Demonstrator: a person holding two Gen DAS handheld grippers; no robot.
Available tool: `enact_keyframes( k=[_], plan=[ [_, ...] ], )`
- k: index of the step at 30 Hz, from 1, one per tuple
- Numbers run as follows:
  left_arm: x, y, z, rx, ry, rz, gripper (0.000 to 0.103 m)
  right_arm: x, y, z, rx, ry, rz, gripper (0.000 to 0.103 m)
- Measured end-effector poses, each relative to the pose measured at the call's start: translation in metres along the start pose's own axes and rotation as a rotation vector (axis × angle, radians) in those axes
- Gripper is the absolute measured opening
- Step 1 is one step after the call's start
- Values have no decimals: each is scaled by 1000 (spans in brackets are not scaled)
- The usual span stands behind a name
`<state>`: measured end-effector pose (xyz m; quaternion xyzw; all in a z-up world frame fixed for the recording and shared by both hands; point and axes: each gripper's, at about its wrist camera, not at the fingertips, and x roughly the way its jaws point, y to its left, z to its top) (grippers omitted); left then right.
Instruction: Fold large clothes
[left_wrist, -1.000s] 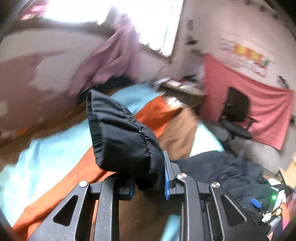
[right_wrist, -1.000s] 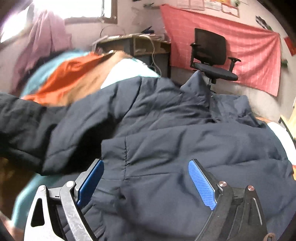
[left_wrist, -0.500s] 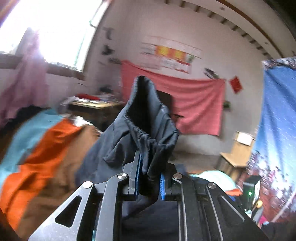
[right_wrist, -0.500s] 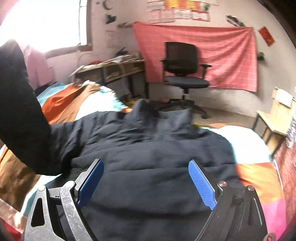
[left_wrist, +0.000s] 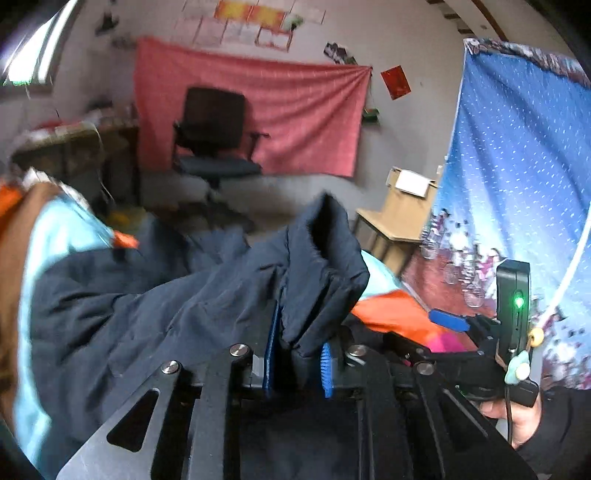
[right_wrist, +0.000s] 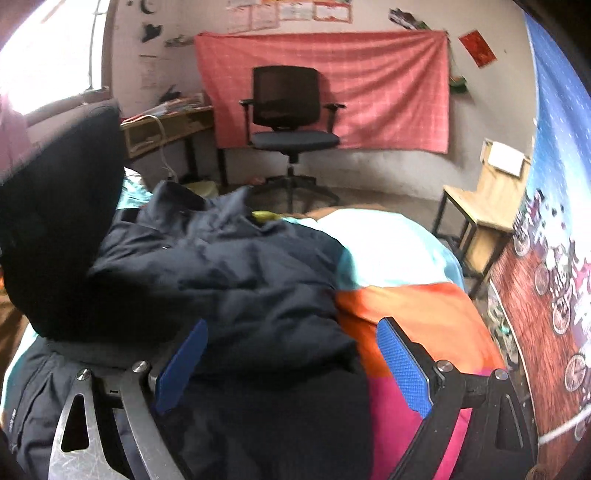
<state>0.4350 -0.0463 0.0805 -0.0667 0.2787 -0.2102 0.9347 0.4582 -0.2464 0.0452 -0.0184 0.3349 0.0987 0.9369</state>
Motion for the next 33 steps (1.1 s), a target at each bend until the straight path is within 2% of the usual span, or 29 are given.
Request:
enact_keyframes(
  k=[3, 6, 8, 9, 13, 15, 18, 20, 23, 26, 28, 29, 30, 32, 33],
  plan=[
    [14, 4, -3, -18, 35, -31, 24, 4, -16, -9, 38, 30, 5, 93],
    [12, 16, -5, -48, 48, -76, 44, 11, -23, -15, 70, 68, 34, 93],
    [4, 18, -3, -67, 39, -107, 72, 15, -26, -19, 106, 85, 74, 93],
    [0, 20, -2, -73, 30, -115, 76, 17, -27, -18, 116, 89, 84, 93],
    [-25, 32, -5, -94, -5, -142, 76, 20, -28, -21, 197, 103, 137, 93],
    [-38, 39, -13, -79, -22, -90, 76, 14, -31, -22, 254, 61, 155, 93],
    [-50, 58, -20, -66, -15, 41, 77, 3, -34, -21, 320, 5, 149, 93],
    [-54, 76, -26, -77, 1, 142, 77, 8, -31, -20, 336, 35, 191, 93],
    [-58, 113, -37, -157, 41, 223, 77, 23, -18, -23, 332, 107, 252, 93],
    [-62, 145, -51, -224, 77, 313, 77, 37, -1, -29, 334, 164, 289, 84],
    [-67, 162, -61, -243, 91, 373, 77, 48, 7, -34, 358, 204, 311, 71],
    [-70, 169, -65, -250, 95, 395, 77, 53, 9, -36, 378, 222, 324, 58],
    [-72, 176, -69, -260, 101, 418, 77, 57, 11, -37, 398, 238, 335, 51],
    [-79, 191, -78, -285, 111, 448, 77, 57, 16, -37, 401, 245, 333, 17],
    [-83, 197, -80, -297, 113, 458, 77, 51, 21, -32, 368, 220, 305, 10]
  ],
)
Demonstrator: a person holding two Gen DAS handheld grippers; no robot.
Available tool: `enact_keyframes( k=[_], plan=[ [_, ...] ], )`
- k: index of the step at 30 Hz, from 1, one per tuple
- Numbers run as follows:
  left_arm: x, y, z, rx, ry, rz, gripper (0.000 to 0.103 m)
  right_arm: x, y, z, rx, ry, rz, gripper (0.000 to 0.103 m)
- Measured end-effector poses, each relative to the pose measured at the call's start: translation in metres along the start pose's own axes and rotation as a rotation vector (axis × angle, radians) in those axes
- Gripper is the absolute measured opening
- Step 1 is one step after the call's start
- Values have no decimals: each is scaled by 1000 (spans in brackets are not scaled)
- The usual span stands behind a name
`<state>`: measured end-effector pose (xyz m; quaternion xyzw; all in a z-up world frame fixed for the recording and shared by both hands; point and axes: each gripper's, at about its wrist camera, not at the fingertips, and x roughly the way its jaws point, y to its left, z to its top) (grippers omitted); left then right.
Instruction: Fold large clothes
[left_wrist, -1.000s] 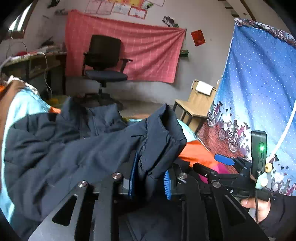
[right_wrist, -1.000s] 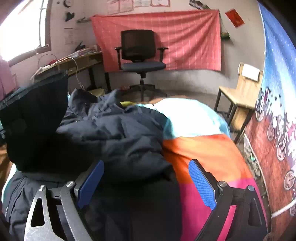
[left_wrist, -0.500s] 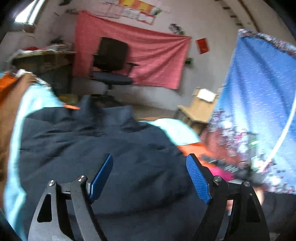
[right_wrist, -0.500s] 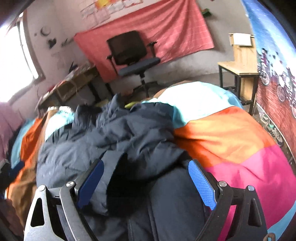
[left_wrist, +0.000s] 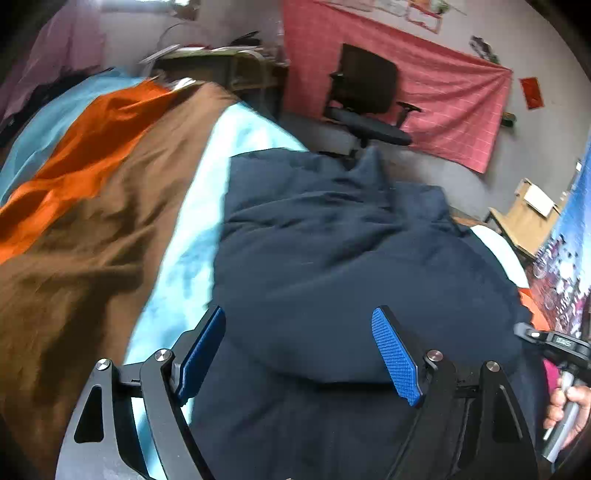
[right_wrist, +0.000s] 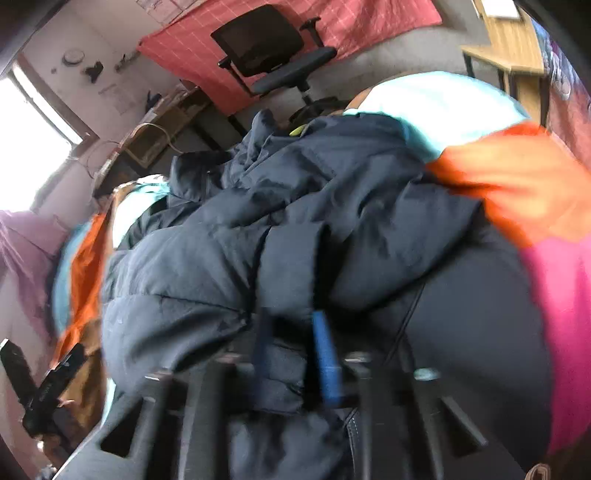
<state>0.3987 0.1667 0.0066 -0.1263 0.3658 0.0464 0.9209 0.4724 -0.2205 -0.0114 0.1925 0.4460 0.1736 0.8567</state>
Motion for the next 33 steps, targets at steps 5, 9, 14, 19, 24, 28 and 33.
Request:
enact_keyframes(
  k=[5, 9, 14, 19, 24, 28, 33],
  plan=[
    [-1, 17, 1, -9, 0, 26, 77, -39, 29, 18, -160, -165, -68, 6],
    [18, 9, 7, 40, 20, 39, 77, -41, 35, 39, -202, -218, -155, 6],
    [59, 8, 2, 61, 126, 86, 77, 2, 25, 37, -243, -120, -271, 6],
    [54, 7, 0, 77, 123, 84, 77, 5, 23, 27, -280, -143, -347, 27],
    [36, -16, 14, 123, 39, 2, 77, -16, 48, 36, -352, -263, -290, 71],
    [48, -44, 20, 191, 52, -14, 77, 8, 73, 41, -426, -166, -182, 67],
    [79, -56, 8, 236, 133, 11, 77, 52, 79, 30, -475, -35, -177, 62]
  ],
)
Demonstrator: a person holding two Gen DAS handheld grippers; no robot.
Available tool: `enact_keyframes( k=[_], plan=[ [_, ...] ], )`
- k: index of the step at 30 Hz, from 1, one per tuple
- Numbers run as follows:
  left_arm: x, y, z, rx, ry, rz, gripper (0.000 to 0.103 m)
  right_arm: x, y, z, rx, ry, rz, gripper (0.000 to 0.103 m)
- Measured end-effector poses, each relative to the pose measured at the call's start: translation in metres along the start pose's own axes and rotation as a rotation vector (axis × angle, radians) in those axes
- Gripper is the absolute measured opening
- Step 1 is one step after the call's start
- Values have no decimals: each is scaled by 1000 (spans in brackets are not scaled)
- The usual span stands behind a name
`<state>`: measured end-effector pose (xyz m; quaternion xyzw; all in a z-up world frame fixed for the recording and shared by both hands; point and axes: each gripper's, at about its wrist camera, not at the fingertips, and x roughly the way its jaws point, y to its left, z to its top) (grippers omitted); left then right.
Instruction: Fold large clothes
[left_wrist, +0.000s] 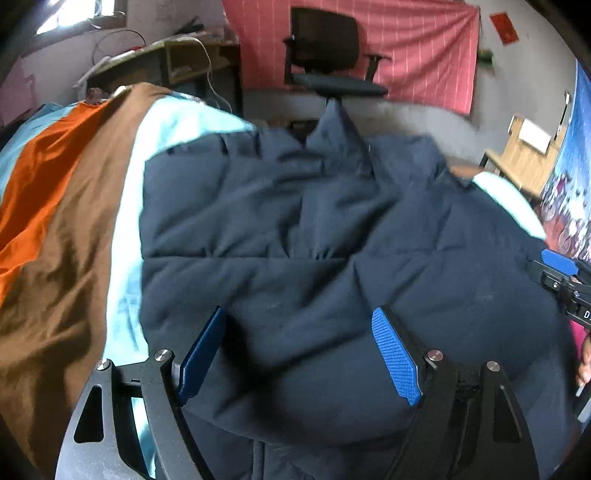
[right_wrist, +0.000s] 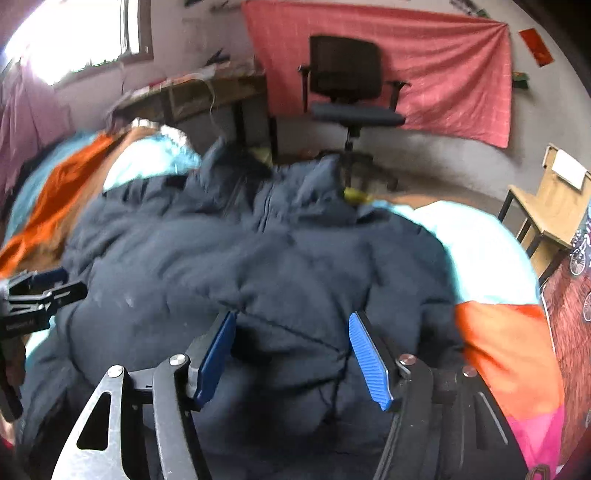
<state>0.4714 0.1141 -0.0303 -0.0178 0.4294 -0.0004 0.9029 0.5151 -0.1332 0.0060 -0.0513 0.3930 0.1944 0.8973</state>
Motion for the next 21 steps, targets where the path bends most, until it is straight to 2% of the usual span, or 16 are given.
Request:
enact_keyframes(
  k=[4, 6, 11, 21],
  plan=[
    [10, -5, -10, 76, -21, 28, 83, 25, -9, -15, 39, 72, 45, 62],
    [15, -5, -15, 92, -25, 28, 84, 33, -9, -20, 23, 77, 52, 62],
    [31, 0, -19, 89, -19, 19, 89, 46, -4, -25, -12, 91, 34, 62],
    [43, -2, -19, 79, -12, 53, 97, 56, 1, -28, -35, 110, -8, 62]
  ],
)
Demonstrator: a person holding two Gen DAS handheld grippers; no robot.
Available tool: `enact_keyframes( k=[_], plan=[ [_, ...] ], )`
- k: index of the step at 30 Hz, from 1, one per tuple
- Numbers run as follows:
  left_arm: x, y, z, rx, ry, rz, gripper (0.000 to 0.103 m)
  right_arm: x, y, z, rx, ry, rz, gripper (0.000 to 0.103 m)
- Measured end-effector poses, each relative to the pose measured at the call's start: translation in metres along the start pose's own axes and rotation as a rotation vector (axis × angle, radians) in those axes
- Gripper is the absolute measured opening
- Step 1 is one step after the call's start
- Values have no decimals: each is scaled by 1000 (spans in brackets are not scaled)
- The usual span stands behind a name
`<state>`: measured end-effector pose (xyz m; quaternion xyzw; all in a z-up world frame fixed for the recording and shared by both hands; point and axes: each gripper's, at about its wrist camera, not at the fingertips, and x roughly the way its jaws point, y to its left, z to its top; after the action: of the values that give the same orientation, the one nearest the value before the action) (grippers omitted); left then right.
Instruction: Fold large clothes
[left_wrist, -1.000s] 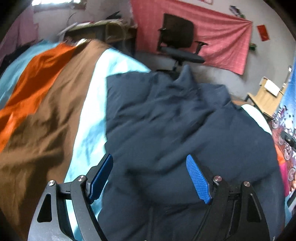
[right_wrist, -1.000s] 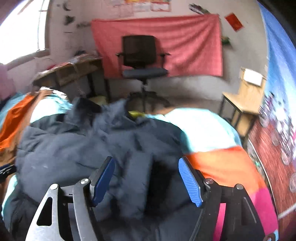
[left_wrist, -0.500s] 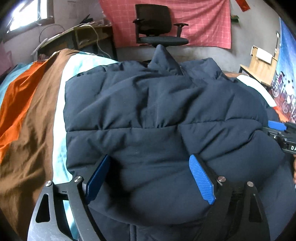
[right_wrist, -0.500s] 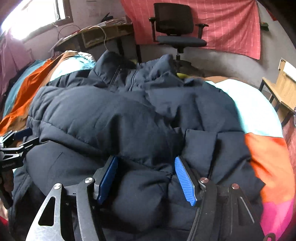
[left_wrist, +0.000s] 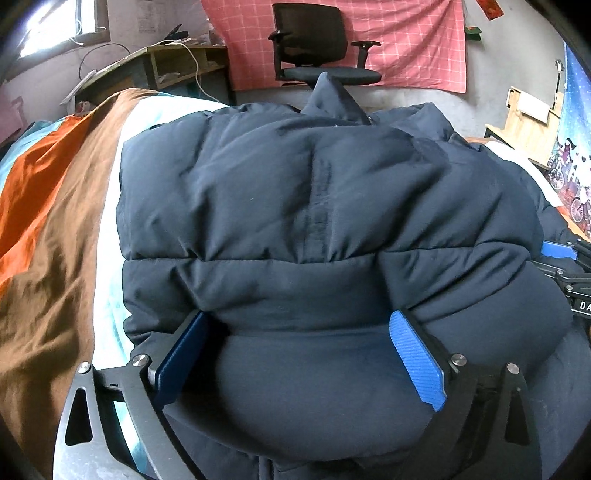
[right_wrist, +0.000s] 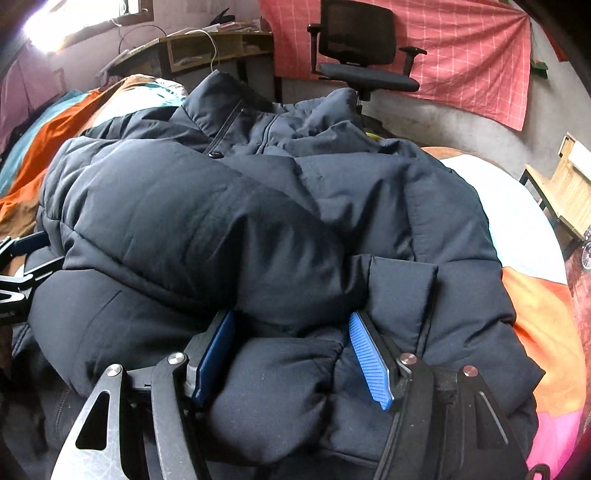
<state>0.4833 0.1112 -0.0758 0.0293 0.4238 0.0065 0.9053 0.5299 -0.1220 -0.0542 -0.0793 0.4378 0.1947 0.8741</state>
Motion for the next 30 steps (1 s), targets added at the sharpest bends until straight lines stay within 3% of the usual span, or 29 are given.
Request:
enact_keyframes(
  k=[5, 9, 15, 21, 26, 30],
  plan=[
    [-8, 8, 1, -46, -9, -15, 101, -6, -5, -1, 30, -27, 27, 65],
    [-18, 14, 7, -94, 37, -42, 101, -20, -16, 0, 98, -32, 71, 92],
    [-47, 26, 10, -177, 50, -82, 101, -56, -38, 0, 253, -56, 84, 92],
    [-83, 18, 22, -89, 9, -92, 101, -122, -30, 11, 265, -29, -21, 93],
    [-121, 16, 27, 24, -2, -170, 101, -185, -3, 26, 271, 14, -166, 99],
    [-135, 26, 38, 35, 9, -205, 101, -198, 17, 50, 349, 52, -121, 99]
  ],
)
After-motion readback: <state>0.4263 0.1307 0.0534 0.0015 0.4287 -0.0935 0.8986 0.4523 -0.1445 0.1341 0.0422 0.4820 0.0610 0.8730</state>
